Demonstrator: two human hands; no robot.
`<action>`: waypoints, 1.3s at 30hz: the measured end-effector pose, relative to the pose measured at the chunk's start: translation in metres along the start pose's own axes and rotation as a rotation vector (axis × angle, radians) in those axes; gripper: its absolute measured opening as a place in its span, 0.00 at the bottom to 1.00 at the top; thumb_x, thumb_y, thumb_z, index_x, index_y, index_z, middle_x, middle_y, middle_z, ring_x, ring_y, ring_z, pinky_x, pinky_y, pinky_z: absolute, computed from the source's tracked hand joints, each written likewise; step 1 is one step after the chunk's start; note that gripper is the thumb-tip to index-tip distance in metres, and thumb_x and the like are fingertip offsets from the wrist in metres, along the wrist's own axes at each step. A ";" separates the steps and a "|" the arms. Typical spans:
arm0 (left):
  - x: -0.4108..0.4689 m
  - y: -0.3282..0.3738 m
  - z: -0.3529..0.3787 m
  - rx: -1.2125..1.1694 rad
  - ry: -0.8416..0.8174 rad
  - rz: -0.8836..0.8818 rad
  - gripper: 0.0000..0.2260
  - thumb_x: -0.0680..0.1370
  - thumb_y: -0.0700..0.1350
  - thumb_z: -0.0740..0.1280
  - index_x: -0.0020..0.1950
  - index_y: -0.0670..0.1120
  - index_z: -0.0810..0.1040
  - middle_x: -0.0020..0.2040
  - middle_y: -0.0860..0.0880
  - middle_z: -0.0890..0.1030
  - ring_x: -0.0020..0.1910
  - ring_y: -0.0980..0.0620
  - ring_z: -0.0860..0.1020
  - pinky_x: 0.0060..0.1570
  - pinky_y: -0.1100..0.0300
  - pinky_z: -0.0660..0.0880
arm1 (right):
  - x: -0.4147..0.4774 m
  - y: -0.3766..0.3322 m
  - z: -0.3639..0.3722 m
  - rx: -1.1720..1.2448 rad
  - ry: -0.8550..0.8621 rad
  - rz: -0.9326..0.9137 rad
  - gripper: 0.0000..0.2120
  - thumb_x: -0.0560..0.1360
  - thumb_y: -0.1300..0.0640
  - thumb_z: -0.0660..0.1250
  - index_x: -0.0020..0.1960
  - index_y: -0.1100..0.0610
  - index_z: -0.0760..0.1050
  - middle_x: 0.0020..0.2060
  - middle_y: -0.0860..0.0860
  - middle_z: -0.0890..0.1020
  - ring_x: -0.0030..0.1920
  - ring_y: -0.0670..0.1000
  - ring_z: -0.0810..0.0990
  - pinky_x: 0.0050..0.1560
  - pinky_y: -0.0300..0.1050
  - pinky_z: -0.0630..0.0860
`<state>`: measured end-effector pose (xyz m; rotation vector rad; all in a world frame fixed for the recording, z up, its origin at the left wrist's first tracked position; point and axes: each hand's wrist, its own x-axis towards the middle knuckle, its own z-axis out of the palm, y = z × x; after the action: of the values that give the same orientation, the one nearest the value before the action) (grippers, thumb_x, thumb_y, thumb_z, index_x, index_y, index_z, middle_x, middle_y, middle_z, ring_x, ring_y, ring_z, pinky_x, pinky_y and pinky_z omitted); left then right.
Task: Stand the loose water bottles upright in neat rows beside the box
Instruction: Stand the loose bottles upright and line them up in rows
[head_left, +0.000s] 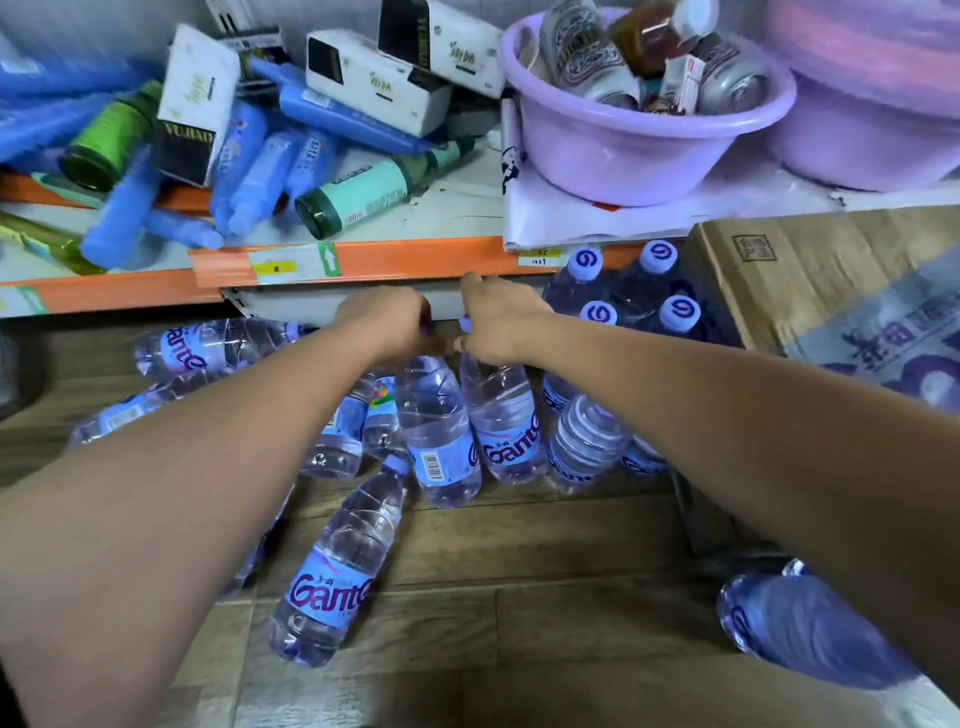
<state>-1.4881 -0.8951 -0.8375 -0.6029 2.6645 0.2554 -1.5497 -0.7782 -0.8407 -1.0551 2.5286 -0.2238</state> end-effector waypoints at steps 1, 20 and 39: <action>-0.002 0.003 0.000 0.038 0.038 0.031 0.18 0.72 0.63 0.65 0.47 0.49 0.79 0.46 0.46 0.81 0.46 0.45 0.78 0.39 0.60 0.68 | -0.001 0.001 -0.003 -0.006 0.009 -0.016 0.23 0.74 0.54 0.67 0.65 0.62 0.66 0.62 0.60 0.73 0.61 0.62 0.75 0.52 0.48 0.72; -0.001 0.010 -0.010 -0.124 0.171 0.147 0.20 0.71 0.55 0.71 0.57 0.44 0.78 0.53 0.41 0.81 0.52 0.42 0.77 0.46 0.58 0.70 | 0.030 0.023 -0.021 -0.007 0.180 0.047 0.14 0.74 0.63 0.64 0.60 0.58 0.74 0.60 0.59 0.68 0.50 0.63 0.78 0.50 0.49 0.77; -0.018 0.029 -0.006 0.090 0.189 0.325 0.21 0.74 0.53 0.69 0.60 0.41 0.72 0.57 0.40 0.74 0.56 0.40 0.75 0.52 0.53 0.72 | 0.023 0.035 -0.021 -0.017 0.185 0.049 0.15 0.75 0.63 0.64 0.61 0.59 0.72 0.59 0.59 0.69 0.50 0.63 0.77 0.48 0.50 0.77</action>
<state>-1.4887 -0.8639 -0.8221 -0.1692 2.9326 0.1729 -1.5957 -0.7702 -0.8382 -1.0194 2.7215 -0.2994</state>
